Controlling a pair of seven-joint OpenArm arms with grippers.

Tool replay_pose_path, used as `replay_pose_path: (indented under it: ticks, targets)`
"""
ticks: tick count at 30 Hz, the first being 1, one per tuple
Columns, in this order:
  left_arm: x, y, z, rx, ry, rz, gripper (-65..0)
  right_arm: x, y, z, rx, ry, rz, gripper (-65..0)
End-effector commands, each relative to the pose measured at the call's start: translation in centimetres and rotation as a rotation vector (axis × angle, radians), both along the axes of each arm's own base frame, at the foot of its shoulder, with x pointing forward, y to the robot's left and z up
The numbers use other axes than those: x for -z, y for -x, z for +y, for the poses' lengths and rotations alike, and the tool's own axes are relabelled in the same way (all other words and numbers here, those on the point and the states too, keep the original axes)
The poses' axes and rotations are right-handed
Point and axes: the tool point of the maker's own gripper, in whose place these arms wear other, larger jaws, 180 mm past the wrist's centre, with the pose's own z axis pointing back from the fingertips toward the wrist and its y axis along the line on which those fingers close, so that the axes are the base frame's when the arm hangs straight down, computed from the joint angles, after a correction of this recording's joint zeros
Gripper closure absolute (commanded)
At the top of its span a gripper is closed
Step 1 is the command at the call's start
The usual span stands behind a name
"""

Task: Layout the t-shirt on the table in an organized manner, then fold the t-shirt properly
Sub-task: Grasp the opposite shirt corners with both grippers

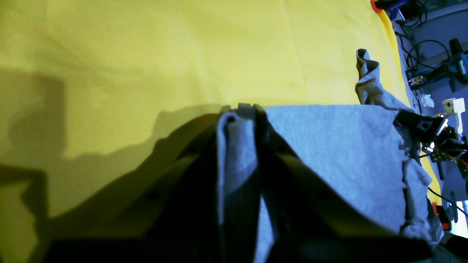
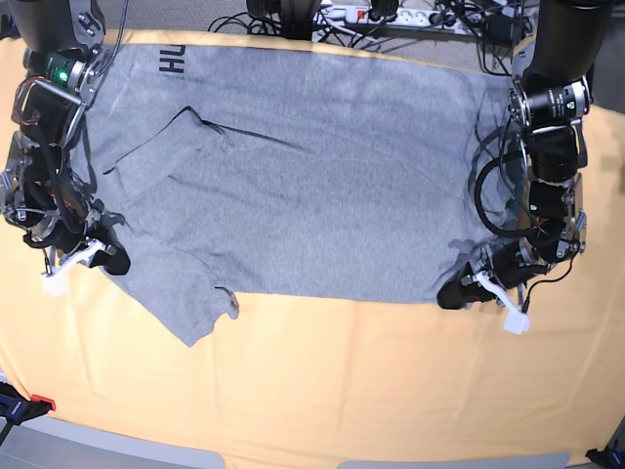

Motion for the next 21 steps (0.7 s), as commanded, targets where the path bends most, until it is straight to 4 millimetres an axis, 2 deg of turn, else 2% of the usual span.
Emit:
replay_pose_path:
  ticks: [1, 6, 13, 21]
  targets:
    - [-1.0, -0.8, 0.6, -0.014, -0.008, -0.009, 0.0, -1.5, -1.2, -1.3, 0.022, 0.042, -0.046, 0.0]
    - [-2.9, -2.3, 0.6, -0.014, -0.008, -0.053, 0.0, -3.3, -3.2, -1.9, 0.016, 0.107, -0.085, 0.0]
    - [-7.3, -5.7, 1.2, -0.042, -0.050, -0.176, 0.0, -7.1, -6.2, -2.6, 0.015, 0.155, -0.155, 0.0]
    - [-11.4, -8.0, 1.5, -0.055, -0.073, -0.269, 0.0, -9.7, -7.9, -3.2, 0.018, 0.196, -0.199, 0.0]
